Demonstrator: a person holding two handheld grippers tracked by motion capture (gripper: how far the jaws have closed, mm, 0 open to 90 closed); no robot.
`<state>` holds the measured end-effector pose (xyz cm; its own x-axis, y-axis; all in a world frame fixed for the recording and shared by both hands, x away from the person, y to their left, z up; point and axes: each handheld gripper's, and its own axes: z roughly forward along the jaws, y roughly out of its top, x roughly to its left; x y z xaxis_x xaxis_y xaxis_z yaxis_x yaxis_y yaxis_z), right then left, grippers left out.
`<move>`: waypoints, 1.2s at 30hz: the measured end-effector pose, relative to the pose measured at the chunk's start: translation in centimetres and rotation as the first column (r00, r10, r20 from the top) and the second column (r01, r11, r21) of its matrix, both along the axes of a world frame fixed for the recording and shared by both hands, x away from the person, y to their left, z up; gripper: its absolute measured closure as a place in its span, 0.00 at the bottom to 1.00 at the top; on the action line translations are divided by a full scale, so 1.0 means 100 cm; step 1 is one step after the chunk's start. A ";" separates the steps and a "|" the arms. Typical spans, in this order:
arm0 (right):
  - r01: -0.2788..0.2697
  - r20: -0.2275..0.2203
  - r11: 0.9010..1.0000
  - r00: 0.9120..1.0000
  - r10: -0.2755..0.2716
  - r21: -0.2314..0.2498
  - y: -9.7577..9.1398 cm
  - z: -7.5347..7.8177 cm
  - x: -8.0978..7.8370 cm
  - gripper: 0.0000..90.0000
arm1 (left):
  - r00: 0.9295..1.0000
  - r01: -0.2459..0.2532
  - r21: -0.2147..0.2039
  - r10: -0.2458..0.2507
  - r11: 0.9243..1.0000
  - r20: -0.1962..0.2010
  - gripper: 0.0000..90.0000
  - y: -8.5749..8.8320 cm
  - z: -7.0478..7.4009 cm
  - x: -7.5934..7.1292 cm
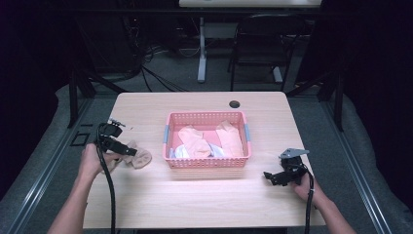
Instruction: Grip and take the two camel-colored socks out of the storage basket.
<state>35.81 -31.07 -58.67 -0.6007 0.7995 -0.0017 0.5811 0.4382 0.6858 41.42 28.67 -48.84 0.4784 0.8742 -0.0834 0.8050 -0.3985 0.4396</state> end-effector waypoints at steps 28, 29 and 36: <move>-0.003 -0.001 1.000 1.000 0.003 0.000 0.000 0.000 0.000 0.00 | 1.000 -0.015 0.043 0.014 0.999 0.007 0.00 0.005 -0.052 -0.081; -0.002 0.000 1.000 1.000 0.002 0.000 0.000 0.000 0.000 0.00 | 1.000 -0.012 0.044 0.012 0.999 0.005 0.00 0.007 -0.054 -0.081; -0.005 0.001 1.000 1.000 0.005 0.000 0.000 0.000 0.001 0.00 | 1.000 -0.018 0.037 0.018 0.999 0.003 0.00 0.009 -0.060 -0.079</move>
